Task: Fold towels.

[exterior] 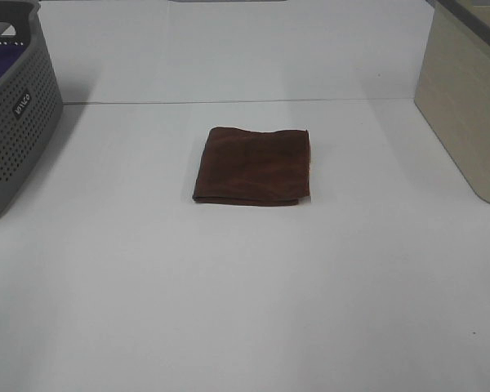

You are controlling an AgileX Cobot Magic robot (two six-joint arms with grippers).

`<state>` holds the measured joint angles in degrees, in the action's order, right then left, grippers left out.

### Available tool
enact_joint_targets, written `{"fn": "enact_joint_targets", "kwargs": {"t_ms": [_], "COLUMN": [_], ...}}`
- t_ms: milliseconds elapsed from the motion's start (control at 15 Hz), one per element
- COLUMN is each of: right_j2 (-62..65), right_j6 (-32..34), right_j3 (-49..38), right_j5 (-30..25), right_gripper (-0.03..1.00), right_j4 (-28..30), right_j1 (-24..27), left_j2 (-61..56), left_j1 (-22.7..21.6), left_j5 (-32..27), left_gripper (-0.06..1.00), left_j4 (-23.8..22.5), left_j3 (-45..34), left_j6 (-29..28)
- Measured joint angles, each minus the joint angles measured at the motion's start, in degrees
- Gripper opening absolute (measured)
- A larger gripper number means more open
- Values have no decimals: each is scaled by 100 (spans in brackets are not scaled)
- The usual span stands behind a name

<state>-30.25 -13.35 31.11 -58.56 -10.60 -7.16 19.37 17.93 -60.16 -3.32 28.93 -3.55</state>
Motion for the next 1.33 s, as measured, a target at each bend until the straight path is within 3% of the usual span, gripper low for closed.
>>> {"fn": "enact_joint_targets", "kwargs": {"t_ms": [333,1333], "right_j2": [1089,1157], "right_j6": [0,0], "right_j3": [-92,-178], "right_j5": [-92,-275], "right_gripper": [97,97], "right_j4": [6,6], "right_j1": [0,0], "left_j2": [-6,-281], "left_j1": [0,-132], "left_j5": [0,11], "left_gripper": [76,76], "left_j4": [17,17], "left_j3": [0,0], "left_j6": [115,120]}}
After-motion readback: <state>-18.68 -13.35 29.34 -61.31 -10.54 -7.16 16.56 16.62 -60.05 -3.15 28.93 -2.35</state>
